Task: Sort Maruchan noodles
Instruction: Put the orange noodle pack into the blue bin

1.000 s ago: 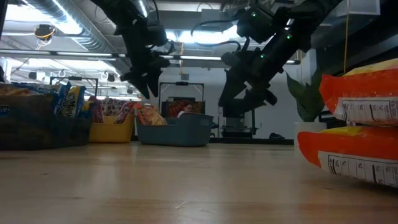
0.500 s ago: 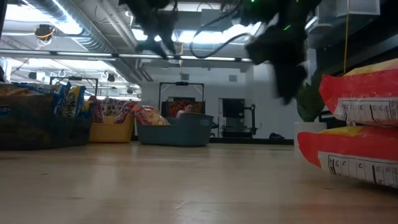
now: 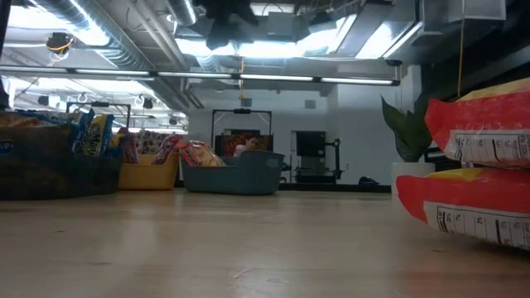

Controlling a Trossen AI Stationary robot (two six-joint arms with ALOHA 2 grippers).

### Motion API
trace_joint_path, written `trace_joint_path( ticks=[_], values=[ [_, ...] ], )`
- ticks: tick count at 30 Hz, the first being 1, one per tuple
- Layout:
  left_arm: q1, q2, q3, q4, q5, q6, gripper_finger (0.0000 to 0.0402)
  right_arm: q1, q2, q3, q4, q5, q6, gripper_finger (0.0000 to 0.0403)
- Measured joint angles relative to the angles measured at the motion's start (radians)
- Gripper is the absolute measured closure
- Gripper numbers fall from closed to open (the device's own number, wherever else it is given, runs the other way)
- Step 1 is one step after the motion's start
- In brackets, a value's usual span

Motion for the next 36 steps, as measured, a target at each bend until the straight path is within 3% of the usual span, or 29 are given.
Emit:
trace_joint_path(
  ticks=[5, 14, 23, 30, 36],
  values=[
    [-0.116, 0.001, -0.028, -0.009, 0.049, 0.004, 0.0232, 0.186, 0.100, 0.000, 0.237, 0.086, 0.182, 0.0123],
    [-0.227, 0.001, -0.050, -0.007, -0.138, 0.004, 0.0232, 0.283, 0.334, 0.041, 0.598, -0.008, 0.377, 0.0123],
    [-0.254, 0.001, -0.075, -0.009, -0.155, 0.002, 0.0232, 0.282, 0.519, 0.241, 0.603, -0.006, 0.289, 0.0123],
    [-0.253, 0.001, -0.075, -0.009, -0.155, -0.005, 0.0232, 0.227, 0.587, 0.251, 0.505, 0.004, 0.265, 0.0123],
    [-0.253, 0.001, -0.075, -0.008, -0.154, -0.006, 0.0232, 0.184, 0.584, 0.255, 0.393, 0.037, 0.135, 0.0123]
  ],
)
